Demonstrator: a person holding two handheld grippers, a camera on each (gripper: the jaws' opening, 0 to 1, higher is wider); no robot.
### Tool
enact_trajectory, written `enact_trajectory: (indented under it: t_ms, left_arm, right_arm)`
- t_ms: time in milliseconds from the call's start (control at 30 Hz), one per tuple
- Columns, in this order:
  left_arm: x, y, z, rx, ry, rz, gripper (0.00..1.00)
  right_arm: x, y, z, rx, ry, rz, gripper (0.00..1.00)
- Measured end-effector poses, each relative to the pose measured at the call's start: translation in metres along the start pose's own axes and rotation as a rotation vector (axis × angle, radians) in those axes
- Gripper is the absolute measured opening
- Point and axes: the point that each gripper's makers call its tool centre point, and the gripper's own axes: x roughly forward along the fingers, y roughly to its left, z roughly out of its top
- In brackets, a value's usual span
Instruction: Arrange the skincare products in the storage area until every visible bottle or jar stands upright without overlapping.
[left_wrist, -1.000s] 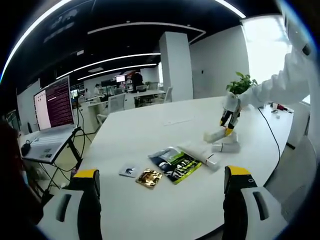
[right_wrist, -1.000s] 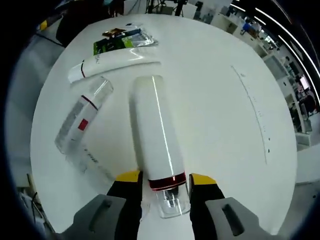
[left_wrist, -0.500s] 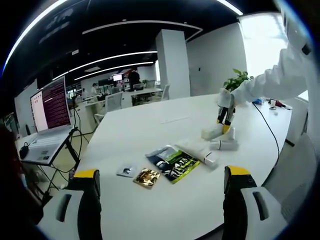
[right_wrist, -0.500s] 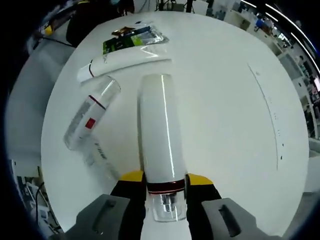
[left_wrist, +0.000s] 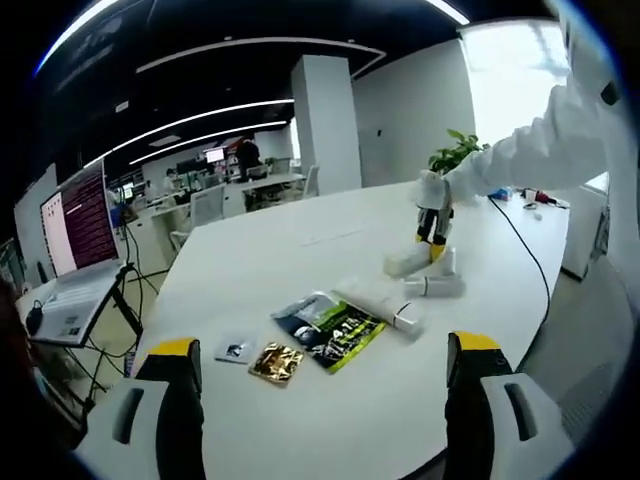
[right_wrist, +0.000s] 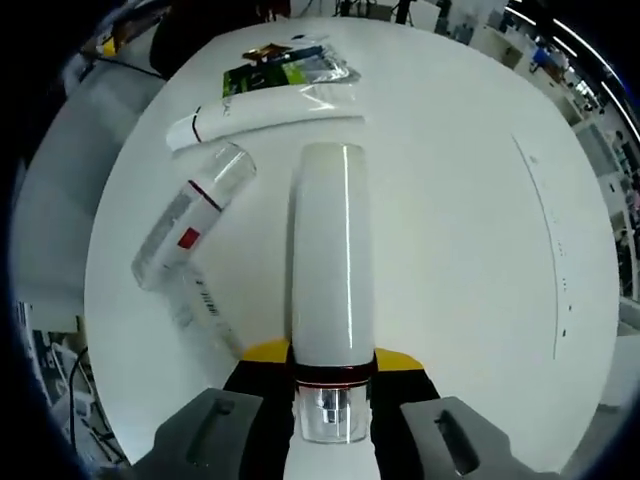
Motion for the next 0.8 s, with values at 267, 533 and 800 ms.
enact_trajectory:
  t_ms: [267, 533, 800]
  left_arm:
    - [0.005, -0.009, 0.005, 0.024, -0.019, -0.051, 0.95]
    - [0.009, -0.013, 0.007, 0.123, 0.002, -0.116, 0.94]
    - [0.028, -0.022, 0.016, 0.291, 0.024, -0.189, 0.93]
  right_arm:
    - [-0.003, 0.006, 0.004, -0.086, 0.063, -0.136, 0.2]
    - [-0.012, -0.017, -0.001, -0.183, 0.079, -0.333, 0.2]
    - [-0.026, -0.014, 0.005, -0.261, 0.102, -0.543, 0.19]
